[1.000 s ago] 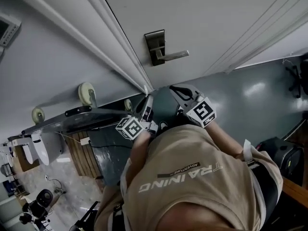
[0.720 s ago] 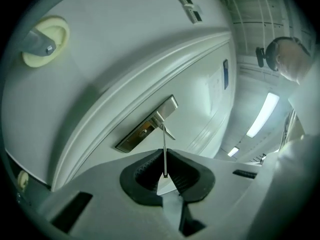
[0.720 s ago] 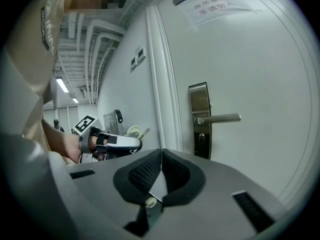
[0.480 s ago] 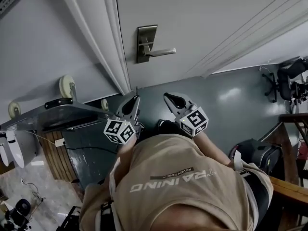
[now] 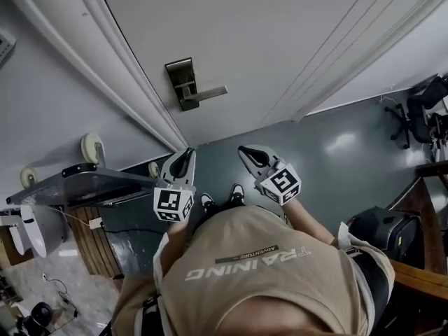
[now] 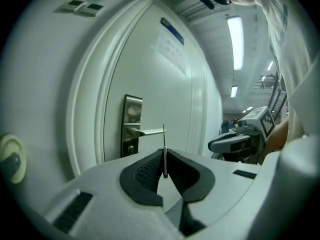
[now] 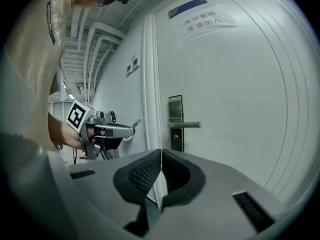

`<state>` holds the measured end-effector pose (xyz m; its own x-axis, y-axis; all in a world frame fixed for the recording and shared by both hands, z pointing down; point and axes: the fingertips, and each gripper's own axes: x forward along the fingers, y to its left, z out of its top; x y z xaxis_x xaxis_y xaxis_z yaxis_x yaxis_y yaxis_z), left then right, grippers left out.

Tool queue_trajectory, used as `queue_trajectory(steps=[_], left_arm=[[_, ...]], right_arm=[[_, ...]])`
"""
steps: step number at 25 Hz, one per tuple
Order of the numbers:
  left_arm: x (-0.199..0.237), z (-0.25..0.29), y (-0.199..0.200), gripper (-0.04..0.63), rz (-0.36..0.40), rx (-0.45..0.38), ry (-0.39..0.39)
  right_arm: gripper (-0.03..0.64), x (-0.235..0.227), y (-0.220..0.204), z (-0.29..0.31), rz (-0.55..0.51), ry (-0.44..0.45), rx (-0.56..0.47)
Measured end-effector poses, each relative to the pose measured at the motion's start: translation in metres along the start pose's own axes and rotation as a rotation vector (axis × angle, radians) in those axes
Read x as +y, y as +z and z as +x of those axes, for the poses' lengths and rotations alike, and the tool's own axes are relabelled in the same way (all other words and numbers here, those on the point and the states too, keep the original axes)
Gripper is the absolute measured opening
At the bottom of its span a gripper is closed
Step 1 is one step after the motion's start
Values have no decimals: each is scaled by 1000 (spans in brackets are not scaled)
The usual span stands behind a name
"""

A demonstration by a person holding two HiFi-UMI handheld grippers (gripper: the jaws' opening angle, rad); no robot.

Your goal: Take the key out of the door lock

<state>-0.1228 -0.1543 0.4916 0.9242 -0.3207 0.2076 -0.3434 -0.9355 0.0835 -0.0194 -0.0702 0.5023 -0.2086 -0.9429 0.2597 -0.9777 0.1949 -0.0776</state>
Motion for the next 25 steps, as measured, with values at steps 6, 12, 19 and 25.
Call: queue_trajectory(steps=[6,12,19,25], left_arm=[[-14,-2,17,23,37,-29,41],[-10,-19,22,23,39,-58,114],[23,-39,48,23,-6,-111,213],[47,-48,79,23,56,-112,229]], right_arm=[[14,-7,10,-2,-31,58,-12],[15,6,29,2,-152,122,-20],[15,12,50,11,-166,203,-56],[15,1,80,14,-208,176,-109]])
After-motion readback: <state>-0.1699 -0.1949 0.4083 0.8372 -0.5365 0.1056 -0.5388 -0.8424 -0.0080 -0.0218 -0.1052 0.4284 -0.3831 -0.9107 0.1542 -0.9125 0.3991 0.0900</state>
